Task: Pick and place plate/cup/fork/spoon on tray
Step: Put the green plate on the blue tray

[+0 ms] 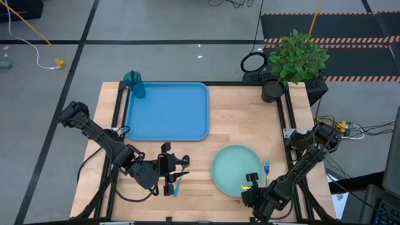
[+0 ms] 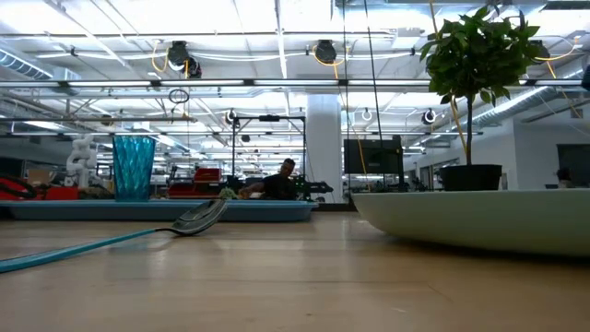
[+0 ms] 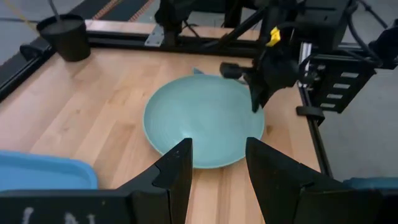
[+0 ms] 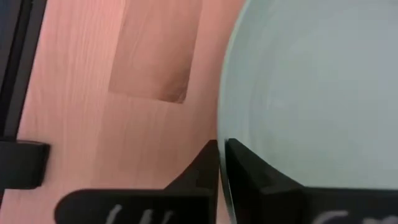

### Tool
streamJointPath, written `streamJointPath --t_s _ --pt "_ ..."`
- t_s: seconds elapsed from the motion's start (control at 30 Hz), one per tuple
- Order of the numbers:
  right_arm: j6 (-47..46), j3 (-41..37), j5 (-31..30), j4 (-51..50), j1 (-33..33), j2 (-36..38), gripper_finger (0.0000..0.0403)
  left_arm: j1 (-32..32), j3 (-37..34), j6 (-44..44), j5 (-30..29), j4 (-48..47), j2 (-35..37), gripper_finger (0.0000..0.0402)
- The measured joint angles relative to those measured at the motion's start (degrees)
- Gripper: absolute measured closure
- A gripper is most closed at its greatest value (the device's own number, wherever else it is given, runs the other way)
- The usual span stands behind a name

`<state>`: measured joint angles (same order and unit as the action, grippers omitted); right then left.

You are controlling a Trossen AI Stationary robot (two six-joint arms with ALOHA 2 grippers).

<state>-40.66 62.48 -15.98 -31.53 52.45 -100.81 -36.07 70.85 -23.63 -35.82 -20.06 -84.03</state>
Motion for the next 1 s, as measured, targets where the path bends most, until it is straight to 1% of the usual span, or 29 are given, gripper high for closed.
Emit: streamJointPath --t_s 0.1,0.3,0.4,0.5,0.7,0.83,1.0 --pt "0.4 0.9 1.2 -0.3 0.1 0.5 0.0398 0.0 0.0 1.5 0.0 1.7 0.0 0.0250" --pt "2.5 3.7 1.1 -0.5 0.2 3.5 0.0402 0.0 0.0 3.7 0.0 2.0 0.0 0.0250" --pt "3.7 6.3 -1.2 -1.9 0.2 4.7 0.0403 0.0 0.0 3.9 0.0 1.9 0.0 0.0250" --pt "4.6 11.0 -3.4 -5.4 0.1 4.9 0.0403 0.0 0.0 4.0 0.0 1.9 0.0 0.0250" --pt "10.9 19.2 -9.0 -12.3 -0.7 4.9 0.0403 -0.6 0.0 4.5 0.0 1.8 0.3 0.0250" --pt "14.8 21.9 -10.9 -13.7 -3.7 4.9 0.0403 -0.9 0.0 6.8 0.0 1.6 0.7 0.0250" --pt "21.7 22.8 -10.9 -13.0 -10.4 4.9 0.0403 -1.2 0.0 6.5 -0.3 -1.7 2.4 0.0250"
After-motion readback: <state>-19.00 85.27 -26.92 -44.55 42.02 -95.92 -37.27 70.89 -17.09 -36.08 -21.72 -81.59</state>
